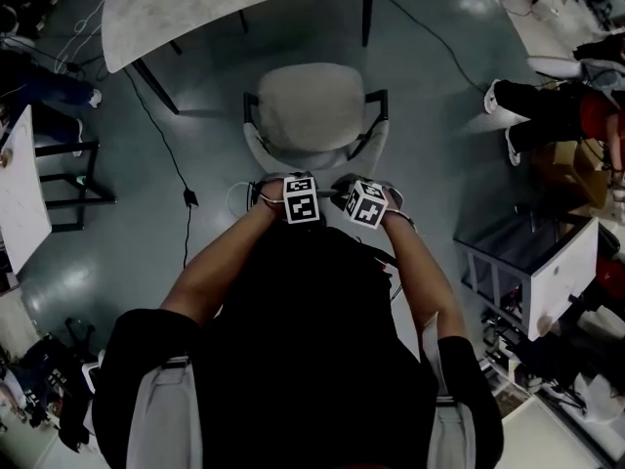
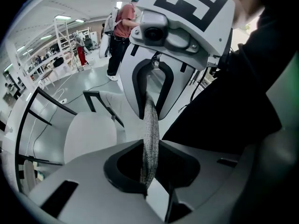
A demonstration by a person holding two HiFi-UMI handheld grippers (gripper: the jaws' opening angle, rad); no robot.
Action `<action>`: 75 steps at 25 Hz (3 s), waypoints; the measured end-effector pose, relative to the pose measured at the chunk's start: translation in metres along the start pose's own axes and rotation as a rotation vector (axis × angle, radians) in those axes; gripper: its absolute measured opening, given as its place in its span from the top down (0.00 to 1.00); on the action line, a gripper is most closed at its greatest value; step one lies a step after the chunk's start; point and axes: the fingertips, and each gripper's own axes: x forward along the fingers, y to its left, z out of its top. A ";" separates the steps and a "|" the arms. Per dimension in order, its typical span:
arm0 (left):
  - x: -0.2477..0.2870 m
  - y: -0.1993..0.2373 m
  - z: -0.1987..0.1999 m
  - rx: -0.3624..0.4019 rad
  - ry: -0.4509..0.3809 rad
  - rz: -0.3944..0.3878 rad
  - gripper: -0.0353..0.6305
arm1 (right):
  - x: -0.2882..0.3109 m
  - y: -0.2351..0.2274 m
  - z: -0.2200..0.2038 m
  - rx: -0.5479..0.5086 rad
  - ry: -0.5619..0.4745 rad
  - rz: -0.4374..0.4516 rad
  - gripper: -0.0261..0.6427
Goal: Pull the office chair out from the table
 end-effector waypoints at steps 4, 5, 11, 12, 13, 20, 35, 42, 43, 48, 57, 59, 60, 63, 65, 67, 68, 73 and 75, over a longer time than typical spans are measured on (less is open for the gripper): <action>0.008 -0.022 0.010 -0.008 0.002 -0.008 0.82 | -0.005 0.019 -0.015 -0.004 -0.006 0.009 0.82; 0.009 -0.027 0.012 -0.010 0.003 -0.009 0.82 | -0.006 0.024 -0.018 -0.006 -0.007 0.014 0.82; 0.015 -0.050 0.015 -0.022 0.004 -0.004 0.82 | -0.007 0.046 -0.028 -0.018 -0.011 0.023 0.82; 0.017 -0.053 0.017 -0.023 0.005 -0.005 0.82 | -0.008 0.048 -0.031 -0.019 -0.012 0.024 0.82; 0.019 -0.056 0.020 -0.024 0.005 -0.005 0.82 | -0.009 0.051 -0.034 -0.021 -0.013 0.026 0.82; 0.021 -0.064 0.023 -0.039 -0.021 0.014 0.82 | -0.010 0.059 -0.039 -0.020 -0.044 0.019 0.82; -0.051 -0.052 0.012 -0.182 -0.352 0.019 0.75 | -0.119 0.008 0.026 0.414 -0.666 -0.003 0.82; -0.159 -0.024 0.084 -0.249 -0.717 0.180 0.89 | -0.263 -0.009 0.066 0.393 -1.065 -0.134 0.92; -0.172 -0.025 0.094 -0.243 -0.761 0.188 0.92 | -0.276 -0.004 0.071 0.353 -1.084 -0.160 0.92; -0.258 -0.033 0.135 -0.256 -1.042 0.137 0.93 | -0.331 0.024 0.104 0.210 -1.170 -0.231 0.93; -0.330 -0.062 0.170 -0.190 -1.249 0.072 0.93 | -0.340 0.037 0.109 0.196 -1.160 -0.244 0.93; -0.332 -0.066 0.175 -0.173 -1.262 0.067 0.93 | -0.338 0.035 0.104 0.219 -1.151 -0.252 0.93; -0.331 -0.067 0.176 -0.169 -1.256 0.067 0.93 | -0.337 0.036 0.102 0.222 -1.146 -0.255 0.93; -0.322 -0.070 0.178 -0.169 -1.228 0.045 0.93 | -0.335 0.041 0.098 0.217 -1.135 -0.249 0.93; -0.316 -0.073 0.178 -0.160 -1.204 0.034 0.93 | -0.334 0.043 0.098 0.211 -1.131 -0.246 0.93; -0.310 -0.074 0.178 -0.162 -1.184 0.026 0.93 | -0.333 0.043 0.098 0.206 -1.130 -0.246 0.93; -0.308 -0.074 0.179 -0.168 -1.177 0.023 0.93 | -0.333 0.043 0.098 0.203 -1.129 -0.248 0.93; -0.302 -0.082 0.178 -0.138 -1.143 0.030 0.93 | -0.334 0.045 0.100 0.198 -1.145 -0.249 0.93; -0.302 -0.087 0.181 -0.118 -1.137 0.031 0.93 | -0.336 0.045 0.098 0.200 -1.150 -0.248 0.93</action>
